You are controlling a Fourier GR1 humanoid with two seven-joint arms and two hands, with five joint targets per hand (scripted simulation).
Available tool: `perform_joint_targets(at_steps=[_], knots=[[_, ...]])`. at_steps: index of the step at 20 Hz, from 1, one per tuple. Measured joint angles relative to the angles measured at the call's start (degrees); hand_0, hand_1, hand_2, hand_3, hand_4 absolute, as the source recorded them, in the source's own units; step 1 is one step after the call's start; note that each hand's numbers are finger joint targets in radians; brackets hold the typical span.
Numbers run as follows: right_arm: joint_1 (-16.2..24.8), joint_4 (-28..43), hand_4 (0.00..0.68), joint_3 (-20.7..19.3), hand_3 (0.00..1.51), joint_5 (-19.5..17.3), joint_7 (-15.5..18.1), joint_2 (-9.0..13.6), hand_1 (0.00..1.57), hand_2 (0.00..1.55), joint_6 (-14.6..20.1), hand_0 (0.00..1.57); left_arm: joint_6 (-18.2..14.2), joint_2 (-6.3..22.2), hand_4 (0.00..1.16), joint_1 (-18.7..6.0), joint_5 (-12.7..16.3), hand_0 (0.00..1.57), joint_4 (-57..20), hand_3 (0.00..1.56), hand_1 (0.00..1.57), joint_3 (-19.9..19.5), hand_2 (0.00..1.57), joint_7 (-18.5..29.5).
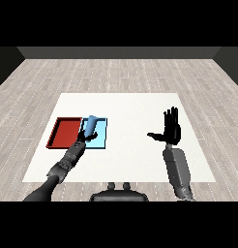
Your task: Pick the blue can and put it in the blue box
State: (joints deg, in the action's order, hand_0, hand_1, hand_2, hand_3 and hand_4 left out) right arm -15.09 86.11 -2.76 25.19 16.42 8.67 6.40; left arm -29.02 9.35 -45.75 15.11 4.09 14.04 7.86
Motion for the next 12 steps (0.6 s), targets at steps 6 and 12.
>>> perform_joint_targets(at_steps=[6,12], knots=[[0.2,0.5,0.000,-0.2,0.00,0.3,0.0,-0.1,0.00,0.00,-0.8,0.00,1.9,0.1,0.00,-1.1,-2.0,0.00,-1.5,0.00,0.00,1.1,0.00,-1.2],[1.2,0.8,0.000,0.3,0.00,0.5,1.6,-1.3,0.00,0.00,-2.1,0.00,-3.5,-0.6,0.00,-1.2,-2.7,0.00,-1.8,0.00,0.00,0.8,0.00,0.5]])
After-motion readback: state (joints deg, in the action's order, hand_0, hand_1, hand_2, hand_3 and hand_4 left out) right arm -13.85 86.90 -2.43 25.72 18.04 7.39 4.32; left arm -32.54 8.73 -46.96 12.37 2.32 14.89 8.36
